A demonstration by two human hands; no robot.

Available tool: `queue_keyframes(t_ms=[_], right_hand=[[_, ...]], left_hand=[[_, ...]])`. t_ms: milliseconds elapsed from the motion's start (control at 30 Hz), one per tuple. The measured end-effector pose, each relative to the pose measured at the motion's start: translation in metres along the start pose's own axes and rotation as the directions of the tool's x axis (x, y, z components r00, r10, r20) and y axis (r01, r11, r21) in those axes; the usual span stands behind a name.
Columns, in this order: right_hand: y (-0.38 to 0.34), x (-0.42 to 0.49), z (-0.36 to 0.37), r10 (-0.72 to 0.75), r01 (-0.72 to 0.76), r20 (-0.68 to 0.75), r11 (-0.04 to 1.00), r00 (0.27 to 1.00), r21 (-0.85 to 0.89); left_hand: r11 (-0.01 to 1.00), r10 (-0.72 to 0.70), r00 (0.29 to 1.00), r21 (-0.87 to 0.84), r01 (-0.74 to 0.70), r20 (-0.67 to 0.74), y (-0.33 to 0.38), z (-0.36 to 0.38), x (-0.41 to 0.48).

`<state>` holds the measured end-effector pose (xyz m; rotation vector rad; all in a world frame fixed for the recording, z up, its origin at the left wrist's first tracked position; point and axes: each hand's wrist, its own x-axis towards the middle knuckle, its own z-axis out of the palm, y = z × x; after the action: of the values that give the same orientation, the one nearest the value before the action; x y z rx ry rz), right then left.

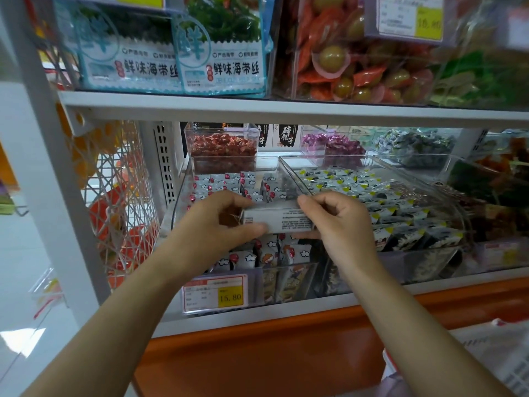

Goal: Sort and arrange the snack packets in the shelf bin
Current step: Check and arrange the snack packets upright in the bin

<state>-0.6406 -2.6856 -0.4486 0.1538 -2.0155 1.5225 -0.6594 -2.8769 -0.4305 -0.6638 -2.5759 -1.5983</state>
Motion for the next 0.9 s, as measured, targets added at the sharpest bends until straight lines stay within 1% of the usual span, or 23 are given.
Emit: queue_keyframes(t_ms=[33, 67, 100, 133, 200, 233, 300, 400, 433, 500, 567, 633, 667, 733, 767, 833, 900], right_hand=[[0.000, 0.000, 0.000, 0.025, -0.026, 0.019, 0.999, 0.999, 0.027], [0.000, 0.001, -0.001, 0.054, -0.059, 0.052, 0.994, 0.997, 0.090], [-0.001, 0.000, -0.003, 0.078, -0.096, 0.114, 0.983, 0.990, 0.156], [-0.002, 0.000, -0.004, 0.086, -0.119, 0.181, 0.976, 0.980, 0.180], [0.000, 0.000, -0.007, 0.066, -0.101, 0.276, 0.988, 0.959, 0.114], [0.000, 0.001, -0.006, 0.051, -0.074, 0.287, 0.995, 0.957, 0.071], [0.000, 0.003, -0.004, 0.024, -0.032, 0.249, 0.999, 0.968, 0.027], [-0.001, 0.011, -0.003, 0.007, -0.012, 0.122, 0.999, 0.992, 0.040], [-0.001, 0.014, -0.004, -0.003, 0.000, 0.068, 0.999, 0.998, 0.034], [-0.001, 0.023, -0.005, -0.006, 0.006, -0.034, 1.000, 0.999, 0.011], [0.000, 0.033, -0.005, 0.020, -0.019, -0.113, 1.000, 0.993, 0.011], [0.004, 0.044, -0.004, 0.066, -0.058, -0.155, 0.997, 0.986, 0.060], [0.005, 0.048, -0.002, 0.087, -0.077, -0.157, 0.994, 0.984, 0.072], [0.008, 0.055, 0.003, 0.113, -0.101, -0.154, 0.991, 0.982, 0.084], [0.010, 0.058, 0.005, 0.121, -0.107, -0.153, 0.990, 0.981, 0.094], [0.013, 0.063, 0.009, 0.119, -0.101, -0.149, 0.988, 0.982, 0.121], [0.016, 0.066, 0.011, 0.131, -0.108, -0.152, 0.983, 0.980, 0.150]], left_hand=[[0.999, 0.005, 1.000, 0.035, -0.005, -0.006, -0.001, 0.001, 0.000], [0.999, 0.009, 1.000, 0.044, -0.008, -0.024, -0.002, 0.002, 0.001], [0.999, 0.007, 0.999, 0.032, -0.005, -0.045, -0.003, 0.002, 0.002], [1.000, 0.003, 0.998, 0.005, -0.003, -0.063, -0.005, 0.002, 0.003], [0.998, 0.000, 0.996, -0.067, -0.006, -0.087, -0.006, 0.002, 0.004], [0.995, 0.000, 0.995, -0.096, -0.010, -0.098, -0.005, 0.003, 0.004], [0.995, 0.014, 0.993, -0.094, -0.025, -0.116, -0.004, 0.006, 0.005], [0.999, 0.019, 0.986, -0.024, -0.023, -0.164, -0.003, 0.010, 0.009], [0.999, 0.021, 0.981, 0.033, -0.015, -0.195, -0.004, 0.011, 0.013], [0.979, 0.045, 0.973, 0.202, 0.002, -0.228, -0.007, 0.010, 0.023], [0.922, 0.057, 0.979, 0.386, 0.023, -0.196, -0.011, 0.009, 0.037], [0.842, 0.056, 0.993, 0.540, 0.009, -0.104, -0.014, 0.013, 0.055], [0.810, 0.042, 0.998, 0.587, -0.002, -0.055, -0.016, 0.016, 0.066], [0.751, -0.023, 0.999, 0.661, -0.012, 0.045, -0.016, 0.026, 0.086], [0.702, -0.060, 0.994, 0.712, -0.022, 0.090, -0.017, 0.031, 0.095], [0.572, -0.131, 0.978, 0.818, -0.059, 0.162, -0.022, 0.040, 0.113], [0.472, -0.193, 0.961, 0.878, -0.085, 0.197, -0.027, 0.046, 0.124]])
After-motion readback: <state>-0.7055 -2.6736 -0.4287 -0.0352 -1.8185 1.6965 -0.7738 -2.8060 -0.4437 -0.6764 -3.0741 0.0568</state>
